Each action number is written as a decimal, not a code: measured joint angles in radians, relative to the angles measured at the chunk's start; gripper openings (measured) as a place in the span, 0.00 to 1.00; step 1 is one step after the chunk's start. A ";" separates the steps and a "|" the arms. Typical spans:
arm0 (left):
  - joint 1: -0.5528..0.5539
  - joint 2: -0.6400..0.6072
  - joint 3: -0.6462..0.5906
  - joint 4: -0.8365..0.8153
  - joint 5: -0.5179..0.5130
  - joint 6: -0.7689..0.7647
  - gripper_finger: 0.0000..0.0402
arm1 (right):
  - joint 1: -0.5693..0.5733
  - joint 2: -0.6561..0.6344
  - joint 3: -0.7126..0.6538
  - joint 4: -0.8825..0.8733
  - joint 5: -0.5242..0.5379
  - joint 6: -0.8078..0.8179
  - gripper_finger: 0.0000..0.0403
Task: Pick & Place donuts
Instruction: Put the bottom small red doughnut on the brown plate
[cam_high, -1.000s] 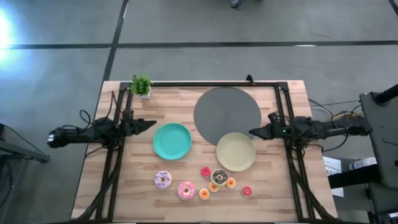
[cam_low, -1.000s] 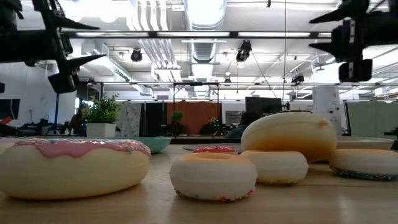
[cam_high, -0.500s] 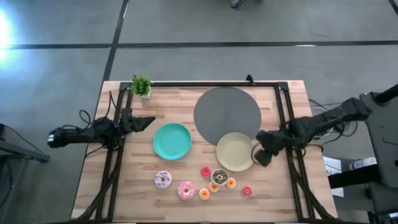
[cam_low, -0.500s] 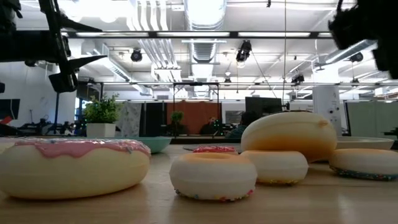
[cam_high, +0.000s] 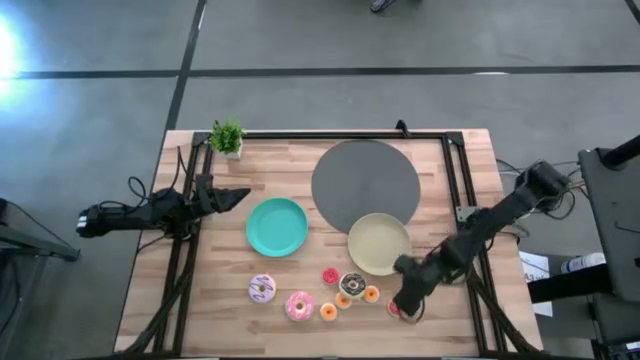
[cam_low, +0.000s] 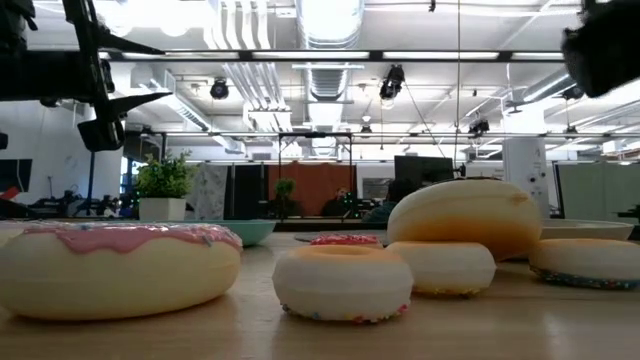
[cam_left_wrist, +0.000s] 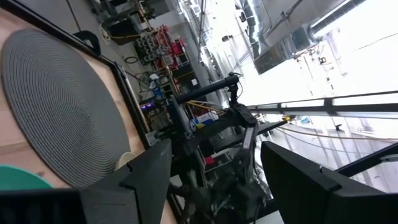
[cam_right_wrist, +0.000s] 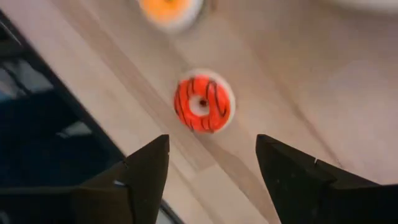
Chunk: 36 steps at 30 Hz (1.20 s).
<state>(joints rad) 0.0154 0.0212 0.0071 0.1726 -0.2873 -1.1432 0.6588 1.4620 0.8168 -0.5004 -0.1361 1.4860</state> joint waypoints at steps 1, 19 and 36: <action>0.000 0.000 0.000 -0.002 0.000 0.008 0.55 | 0.008 0.035 0.013 -0.003 0.000 -0.005 0.58; 0.000 0.000 0.000 -0.001 0.001 -0.014 0.55 | 0.040 0.248 0.186 -0.115 0.091 0.004 0.51; 0.000 0.009 0.000 -0.006 0.002 -0.015 0.55 | 0.050 0.254 0.117 -0.036 0.046 0.091 0.61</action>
<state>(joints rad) 0.0154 0.0303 0.0071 0.1669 -0.2855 -1.1584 0.7090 1.7157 0.9337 -0.5361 -0.0903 1.5768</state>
